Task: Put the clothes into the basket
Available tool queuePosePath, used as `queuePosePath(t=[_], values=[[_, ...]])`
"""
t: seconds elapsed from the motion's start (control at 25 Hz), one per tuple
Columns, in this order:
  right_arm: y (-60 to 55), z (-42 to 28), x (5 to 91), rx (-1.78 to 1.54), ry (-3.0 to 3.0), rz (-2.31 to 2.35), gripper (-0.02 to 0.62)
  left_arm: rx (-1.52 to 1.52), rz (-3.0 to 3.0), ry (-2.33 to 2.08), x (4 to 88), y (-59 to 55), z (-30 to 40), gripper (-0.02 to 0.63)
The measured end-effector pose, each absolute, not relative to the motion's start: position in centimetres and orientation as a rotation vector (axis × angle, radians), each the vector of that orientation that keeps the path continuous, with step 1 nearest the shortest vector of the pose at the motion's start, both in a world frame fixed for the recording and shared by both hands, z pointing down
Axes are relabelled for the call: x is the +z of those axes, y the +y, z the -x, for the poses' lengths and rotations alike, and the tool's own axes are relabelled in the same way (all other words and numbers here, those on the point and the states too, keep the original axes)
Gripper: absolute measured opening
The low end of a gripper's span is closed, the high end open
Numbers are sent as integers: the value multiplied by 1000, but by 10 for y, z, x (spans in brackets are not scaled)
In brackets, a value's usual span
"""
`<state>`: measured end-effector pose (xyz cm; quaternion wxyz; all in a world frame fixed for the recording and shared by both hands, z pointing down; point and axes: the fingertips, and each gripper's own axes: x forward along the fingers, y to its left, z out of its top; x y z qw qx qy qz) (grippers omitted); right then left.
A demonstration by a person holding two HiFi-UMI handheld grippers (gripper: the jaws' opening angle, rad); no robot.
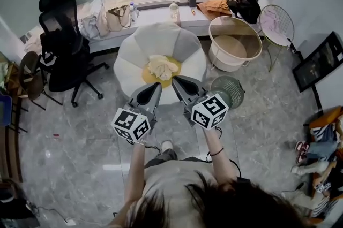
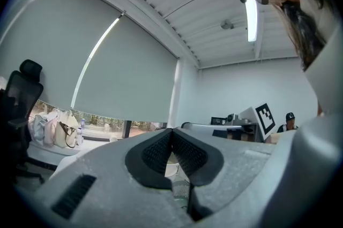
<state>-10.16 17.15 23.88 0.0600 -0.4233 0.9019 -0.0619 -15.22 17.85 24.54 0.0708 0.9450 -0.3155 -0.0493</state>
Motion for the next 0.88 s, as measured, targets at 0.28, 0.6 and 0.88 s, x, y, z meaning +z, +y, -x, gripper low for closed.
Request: queuePosePath(t=[0.28,0.6,0.88], values=[[124,125,239,-181,2730,1274,10,-165,-2834,-984,243,128,183,11],[94,155,251,-217,2788,1246,10,-199,-2765,-1046,256,107,215,11],[70,171,259,-254,2821,1204,9,-224,-2687,-1144,265,85,240,11]])
